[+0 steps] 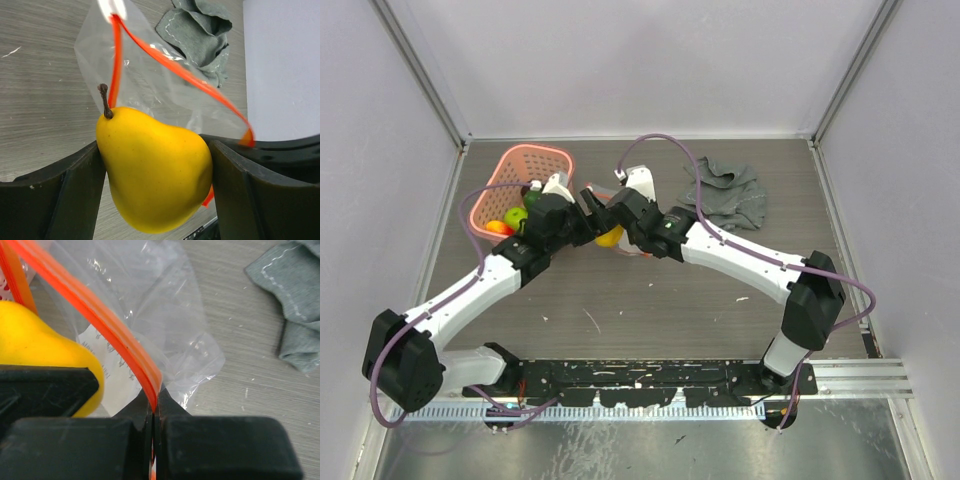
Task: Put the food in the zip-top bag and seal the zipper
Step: Place the fake vegetable in the zipper food storage bag.
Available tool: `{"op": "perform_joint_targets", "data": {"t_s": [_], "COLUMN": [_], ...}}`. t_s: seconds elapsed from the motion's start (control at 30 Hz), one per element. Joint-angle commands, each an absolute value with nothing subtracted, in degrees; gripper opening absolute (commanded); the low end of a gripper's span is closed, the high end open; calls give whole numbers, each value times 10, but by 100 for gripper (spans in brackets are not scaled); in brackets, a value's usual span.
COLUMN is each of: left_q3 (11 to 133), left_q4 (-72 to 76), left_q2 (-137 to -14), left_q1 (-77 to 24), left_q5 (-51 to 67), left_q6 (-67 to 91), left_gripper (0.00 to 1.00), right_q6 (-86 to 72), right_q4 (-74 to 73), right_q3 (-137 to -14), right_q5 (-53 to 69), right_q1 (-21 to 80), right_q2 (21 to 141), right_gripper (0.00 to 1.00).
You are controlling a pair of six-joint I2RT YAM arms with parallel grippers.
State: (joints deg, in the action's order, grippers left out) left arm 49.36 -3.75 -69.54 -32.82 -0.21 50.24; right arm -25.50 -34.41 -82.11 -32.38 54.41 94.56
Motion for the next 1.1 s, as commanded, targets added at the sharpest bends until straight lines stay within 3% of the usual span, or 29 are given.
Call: {"op": "perform_joint_targets", "data": {"t_s": [0.0, 0.13, 0.87, 1.07], "left_q3": [525, 534, 619, 620], "left_q4": [-33, -44, -204, -196], "left_q2": [-703, -706, -744, -714], "left_q1": [-341, -342, -402, -402], "left_q5": [-19, -19, -234, -184], "left_q6": [482, 488, 364, 377], "left_gripper": [32, 27, 29, 35], "right_q6": [-281, -296, -335, -345], "right_q4": [-287, -271, -187, -167], "right_q3": [-807, -789, -722, -703], "right_q5": [-280, -265, -192, -177], "right_q1": [543, 543, 518, 513], "right_q2": [922, 923, 821, 819], "right_gripper": [0, 0, 0, 0]}}
